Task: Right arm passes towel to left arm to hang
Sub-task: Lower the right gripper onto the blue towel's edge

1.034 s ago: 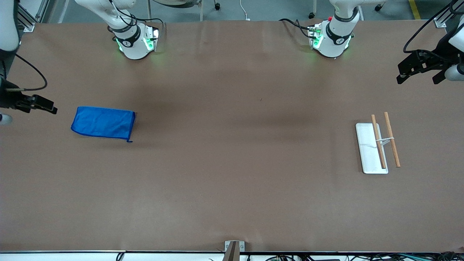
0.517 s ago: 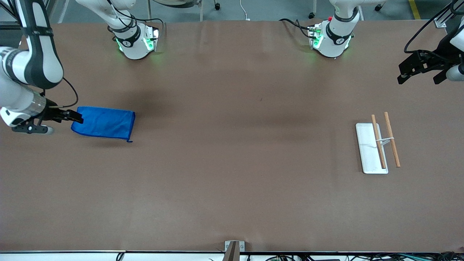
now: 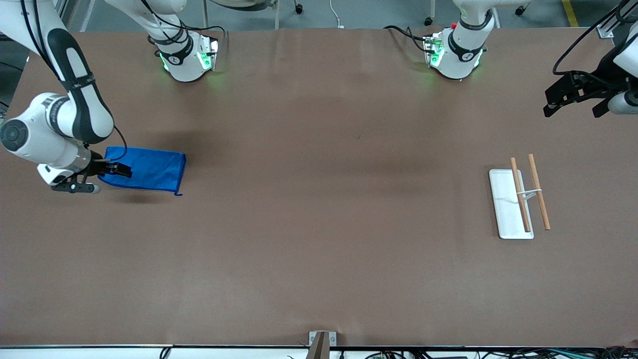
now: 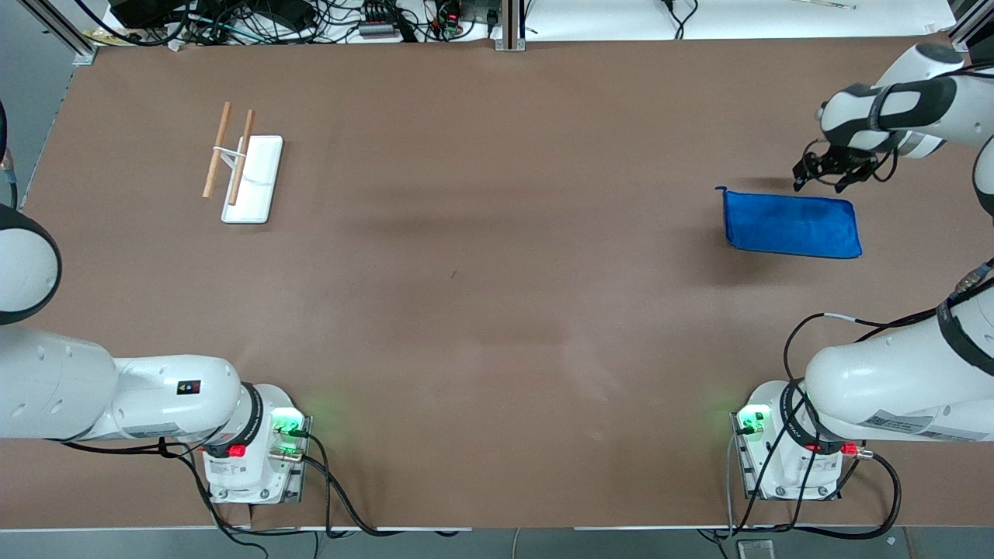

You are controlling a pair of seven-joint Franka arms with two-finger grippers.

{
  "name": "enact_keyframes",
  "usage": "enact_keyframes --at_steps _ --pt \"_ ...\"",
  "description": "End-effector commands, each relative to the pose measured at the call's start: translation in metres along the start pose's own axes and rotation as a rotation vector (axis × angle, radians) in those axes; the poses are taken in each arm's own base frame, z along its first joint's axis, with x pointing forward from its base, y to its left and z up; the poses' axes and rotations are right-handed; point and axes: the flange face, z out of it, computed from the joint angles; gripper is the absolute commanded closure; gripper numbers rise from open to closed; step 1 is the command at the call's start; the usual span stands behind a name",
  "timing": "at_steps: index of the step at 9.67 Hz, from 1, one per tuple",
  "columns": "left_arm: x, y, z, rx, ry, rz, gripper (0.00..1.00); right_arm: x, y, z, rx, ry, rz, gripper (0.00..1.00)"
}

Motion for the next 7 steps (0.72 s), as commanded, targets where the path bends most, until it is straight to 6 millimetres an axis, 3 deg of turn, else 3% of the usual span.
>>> enact_keyframes --at_steps 1,4,7 --pt "0.005 0.004 0.017 0.000 -0.034 0.026 0.00 -0.012 0.003 0.027 -0.001 0.000 -0.004 0.02" --pt "0.010 0.006 0.026 -0.001 -0.048 0.030 0.00 -0.030 0.007 0.053 0.001 -0.006 0.013 0.04" --pt "0.014 0.011 0.031 -0.004 -0.051 0.039 0.00 -0.033 0.007 0.061 0.010 -0.023 0.027 0.16"
